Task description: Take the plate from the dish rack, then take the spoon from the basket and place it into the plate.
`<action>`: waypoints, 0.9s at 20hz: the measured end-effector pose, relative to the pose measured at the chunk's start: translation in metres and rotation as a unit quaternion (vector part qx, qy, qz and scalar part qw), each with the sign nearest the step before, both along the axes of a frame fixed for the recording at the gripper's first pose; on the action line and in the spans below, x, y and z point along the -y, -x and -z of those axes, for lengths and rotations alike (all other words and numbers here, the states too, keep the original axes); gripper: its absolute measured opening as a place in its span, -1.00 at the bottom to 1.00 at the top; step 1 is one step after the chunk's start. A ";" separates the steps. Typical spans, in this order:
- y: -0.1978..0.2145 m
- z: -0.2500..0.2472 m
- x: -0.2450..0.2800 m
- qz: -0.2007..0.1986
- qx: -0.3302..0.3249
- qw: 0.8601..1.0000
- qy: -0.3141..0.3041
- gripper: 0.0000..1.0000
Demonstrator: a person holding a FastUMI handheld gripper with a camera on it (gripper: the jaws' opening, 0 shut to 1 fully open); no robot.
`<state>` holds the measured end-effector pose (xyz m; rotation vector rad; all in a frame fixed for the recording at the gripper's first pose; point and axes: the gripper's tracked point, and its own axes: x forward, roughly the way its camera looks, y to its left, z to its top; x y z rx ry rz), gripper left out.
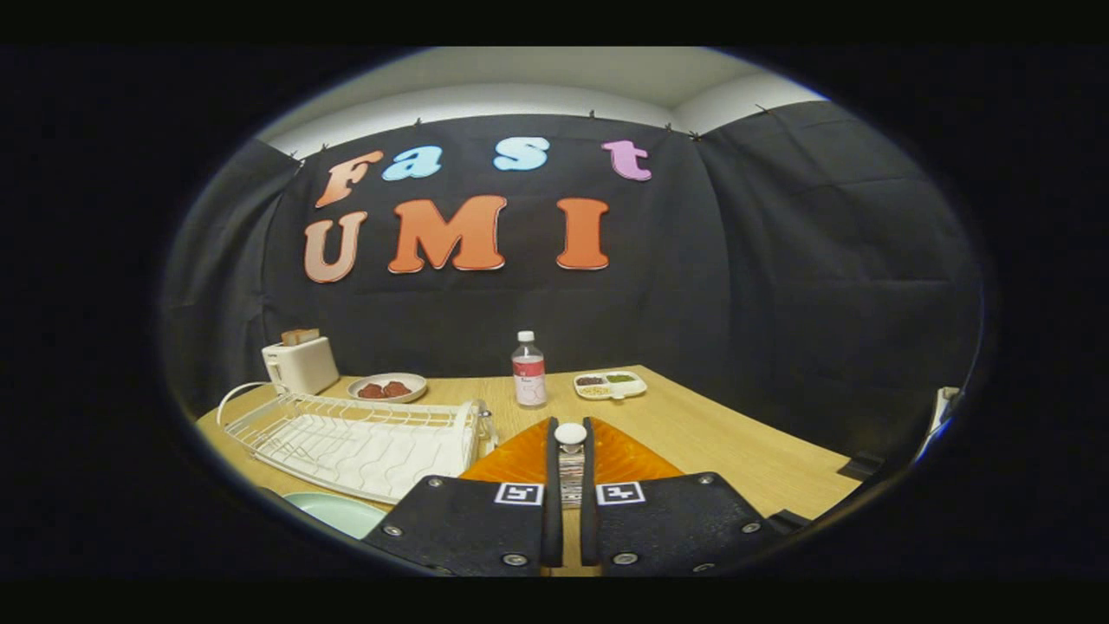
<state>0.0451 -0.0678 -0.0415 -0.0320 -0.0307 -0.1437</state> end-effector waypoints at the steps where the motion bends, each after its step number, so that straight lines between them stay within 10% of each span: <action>1: 0.007 -0.006 -0.002 -0.002 0.005 1.000 0.004 -0.84; 18: 0.126 -0.023 -0.122 -0.143 0.018 0.989 0.043 -0.84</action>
